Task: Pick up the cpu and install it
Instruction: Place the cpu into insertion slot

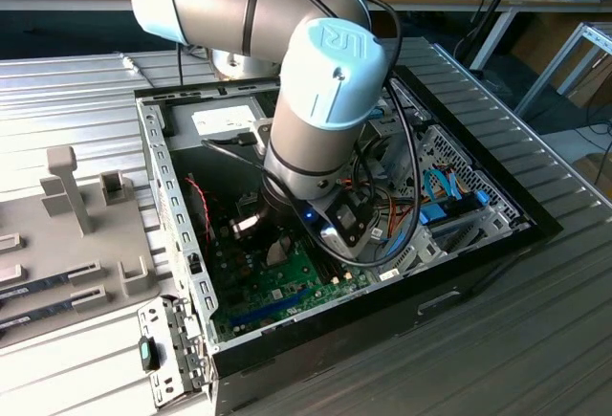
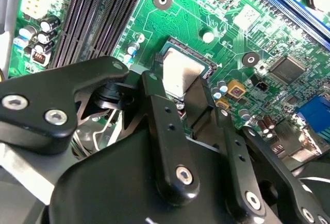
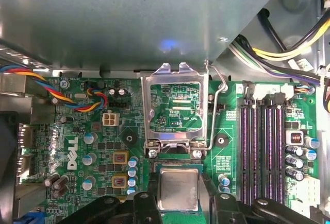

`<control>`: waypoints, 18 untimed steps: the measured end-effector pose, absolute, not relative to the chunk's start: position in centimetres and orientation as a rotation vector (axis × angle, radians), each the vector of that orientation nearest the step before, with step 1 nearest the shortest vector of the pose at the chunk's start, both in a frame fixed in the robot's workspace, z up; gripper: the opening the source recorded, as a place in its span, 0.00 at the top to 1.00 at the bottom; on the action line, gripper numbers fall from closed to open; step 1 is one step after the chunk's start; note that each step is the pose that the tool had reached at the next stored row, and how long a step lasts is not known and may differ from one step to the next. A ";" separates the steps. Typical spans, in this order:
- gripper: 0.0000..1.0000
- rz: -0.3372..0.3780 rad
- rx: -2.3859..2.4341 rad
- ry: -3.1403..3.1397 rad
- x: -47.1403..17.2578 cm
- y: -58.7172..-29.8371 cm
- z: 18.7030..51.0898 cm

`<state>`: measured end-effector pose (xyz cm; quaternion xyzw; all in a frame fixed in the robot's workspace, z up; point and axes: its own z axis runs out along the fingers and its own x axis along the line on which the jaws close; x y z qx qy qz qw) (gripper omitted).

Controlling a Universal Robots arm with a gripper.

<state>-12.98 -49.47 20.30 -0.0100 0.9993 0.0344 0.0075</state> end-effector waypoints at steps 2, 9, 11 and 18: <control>0.56 0.107 -0.031 3.125 -13.0 -49.5 20.2; 0.58 0.107 -0.031 3.125 -13.0 -49.7 20.0; 0.60 0.108 -0.031 3.124 -13.0 -49.7 19.9; 0.60 0.109 -0.031 3.124 -13.0 -49.7 20.2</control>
